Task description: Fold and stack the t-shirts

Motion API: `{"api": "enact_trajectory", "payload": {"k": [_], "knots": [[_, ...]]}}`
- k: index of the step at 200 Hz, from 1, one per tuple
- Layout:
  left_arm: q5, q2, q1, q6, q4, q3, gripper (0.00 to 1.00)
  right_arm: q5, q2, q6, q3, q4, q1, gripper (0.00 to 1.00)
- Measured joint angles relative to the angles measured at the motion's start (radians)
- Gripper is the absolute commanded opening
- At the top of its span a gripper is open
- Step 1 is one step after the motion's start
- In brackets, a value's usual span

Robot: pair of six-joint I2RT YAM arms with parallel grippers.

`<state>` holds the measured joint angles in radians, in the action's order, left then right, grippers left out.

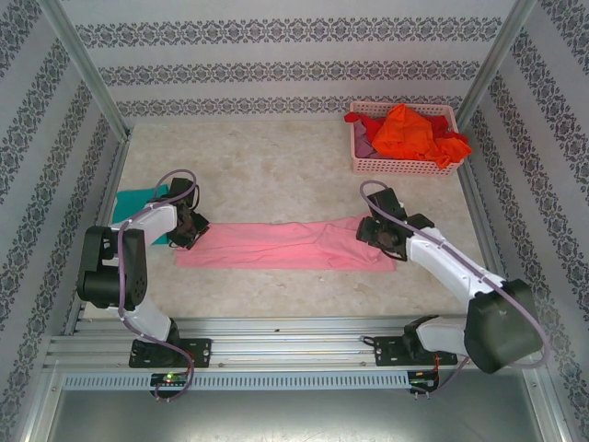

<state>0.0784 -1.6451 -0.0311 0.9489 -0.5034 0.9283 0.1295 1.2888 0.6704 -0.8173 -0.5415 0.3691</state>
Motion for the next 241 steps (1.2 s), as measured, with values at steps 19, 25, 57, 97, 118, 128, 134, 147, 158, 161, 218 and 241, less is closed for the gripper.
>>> {"api": "enact_trajectory", "payload": {"k": [19,25,57,97,118,128,134,147,158,161,218,241], "knots": [[0.001,0.000,-0.015,0.000,0.002,0.002,0.38,-0.006,0.086,-0.005,-0.024,0.038,0.025,0.41],[0.001,0.000,-0.018,0.000,0.003,0.002,0.38,-0.011,0.115,-0.001,-0.024,0.053,0.028,0.40],[0.000,-0.020,-0.021,0.000,0.014,0.002,0.40,-0.044,0.257,0.008,-0.024,0.107,0.004,0.41],[0.000,-0.023,-0.021,0.001,0.026,0.005,0.44,-0.060,0.365,0.003,-0.096,0.139,-0.056,0.43],[0.000,-0.022,-0.021,0.000,0.027,0.003,0.44,-0.060,0.443,-0.014,-0.180,0.146,-0.060,0.43],[0.000,-0.012,-0.021,0.000,0.036,-0.011,0.45,-0.060,0.488,-0.026,-0.227,0.145,-0.060,0.43],[0.000,-0.003,-0.021,0.000,0.042,-0.023,0.45,-0.061,0.512,-0.031,-0.255,0.145,-0.060,0.43],[-0.001,0.029,-0.021,0.001,0.045,-0.056,0.46,-0.064,0.577,-0.047,-0.340,0.144,-0.059,0.43],[-0.004,0.060,-0.021,0.001,0.044,-0.089,0.47,-0.068,0.632,-0.053,-0.414,0.143,-0.057,0.44],[-0.003,0.067,-0.021,0.001,0.041,-0.096,0.47,-0.070,0.644,-0.055,-0.431,0.148,-0.057,0.43],[-0.002,0.209,-0.023,0.026,0.014,-0.229,0.50,-0.112,0.982,-0.094,-0.941,0.083,0.008,0.44],[0.001,0.245,-0.033,0.039,0.008,-0.258,0.50,-0.140,1.104,-0.099,-1.145,0.032,0.029,0.44]]}}
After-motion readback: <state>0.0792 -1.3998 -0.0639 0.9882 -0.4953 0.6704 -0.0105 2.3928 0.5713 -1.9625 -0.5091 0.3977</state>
